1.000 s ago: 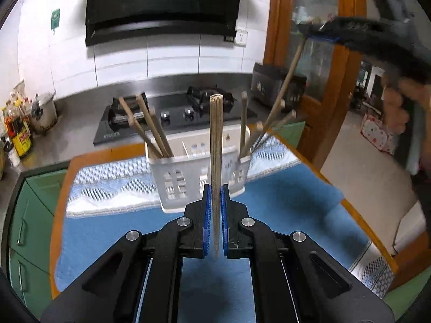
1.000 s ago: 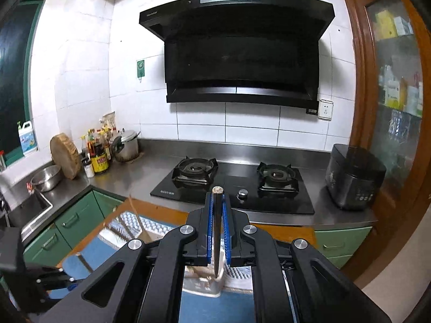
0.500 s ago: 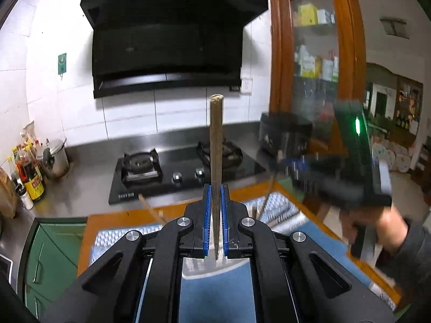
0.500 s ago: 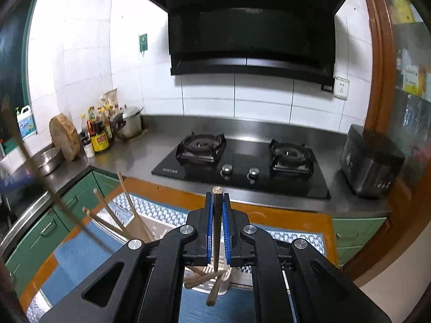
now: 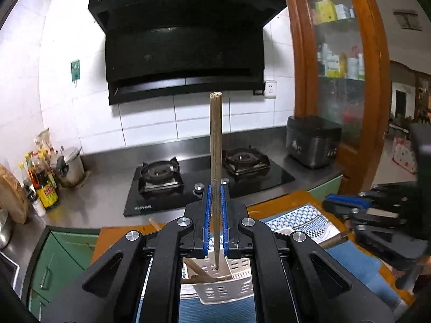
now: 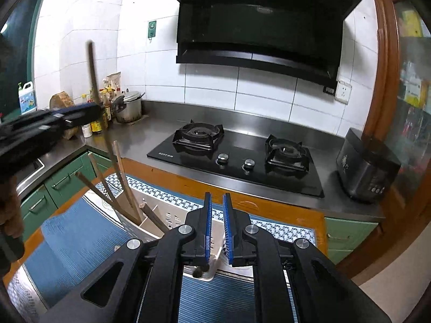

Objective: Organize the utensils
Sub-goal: 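Insert both chopsticks into the white holder and open both grippers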

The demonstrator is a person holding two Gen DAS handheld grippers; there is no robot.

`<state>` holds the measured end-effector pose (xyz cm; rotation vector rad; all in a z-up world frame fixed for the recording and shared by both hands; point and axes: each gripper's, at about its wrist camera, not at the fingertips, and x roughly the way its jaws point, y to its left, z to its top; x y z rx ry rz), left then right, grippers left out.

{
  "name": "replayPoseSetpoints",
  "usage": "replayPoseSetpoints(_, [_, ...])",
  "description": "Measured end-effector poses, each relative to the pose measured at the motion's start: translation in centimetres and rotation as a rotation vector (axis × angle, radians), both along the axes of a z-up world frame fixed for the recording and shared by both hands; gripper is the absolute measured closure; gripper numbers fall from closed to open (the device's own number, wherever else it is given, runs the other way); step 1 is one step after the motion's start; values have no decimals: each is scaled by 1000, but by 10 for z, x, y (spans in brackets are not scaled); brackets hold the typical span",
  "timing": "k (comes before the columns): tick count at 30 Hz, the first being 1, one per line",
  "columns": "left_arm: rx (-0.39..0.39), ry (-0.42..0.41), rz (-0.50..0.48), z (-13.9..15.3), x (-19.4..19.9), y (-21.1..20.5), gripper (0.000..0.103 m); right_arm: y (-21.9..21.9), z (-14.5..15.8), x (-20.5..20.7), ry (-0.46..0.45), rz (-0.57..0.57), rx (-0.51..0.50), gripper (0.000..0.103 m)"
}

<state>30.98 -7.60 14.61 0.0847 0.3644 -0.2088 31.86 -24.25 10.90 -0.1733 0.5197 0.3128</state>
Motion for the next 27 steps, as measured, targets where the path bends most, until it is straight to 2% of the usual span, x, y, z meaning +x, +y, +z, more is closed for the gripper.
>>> replayPoseSetpoints(4, [3, 38, 5, -14, 8, 1, 98, 1, 1, -12, -23, 14, -21, 89])
replayPoseSetpoints(8, [53, 60, 5, -23, 9, -3, 96, 3, 2, -26, -44, 25, -37, 84])
replayPoseSetpoints(14, [31, 78, 21, -25, 4, 4, 95, 5, 3, -50, -30, 47, -10, 82])
replayPoseSetpoints(17, [9, 79, 19, -21, -4, 8, 92, 3, 2, -65, -13, 47, 8, 77])
replayPoseSetpoints(19, [-2, 75, 24, -19, -15, 13, 86, 4, -2, -77, -2, 42, 6, 77])
replayPoseSetpoints(20, [-6, 72, 25, -18, -19, 14, 76, 3, -3, -81, 4, 41, 5, 76])
replayPoseSetpoints(22, [-25, 62, 30, -15, -35, 19, 64, 3, -7, -92, 18, 37, 13, 73])
replayPoseSetpoints(25, [-47, 65, 20, -15, -59, 26, 59, 3, -16, -117, 38, 26, 24, 73])
replayPoseSetpoints(27, [-62, 69, 18, -18, -76, 30, 46, 4, -22, -131, 47, 26, 29, 70])
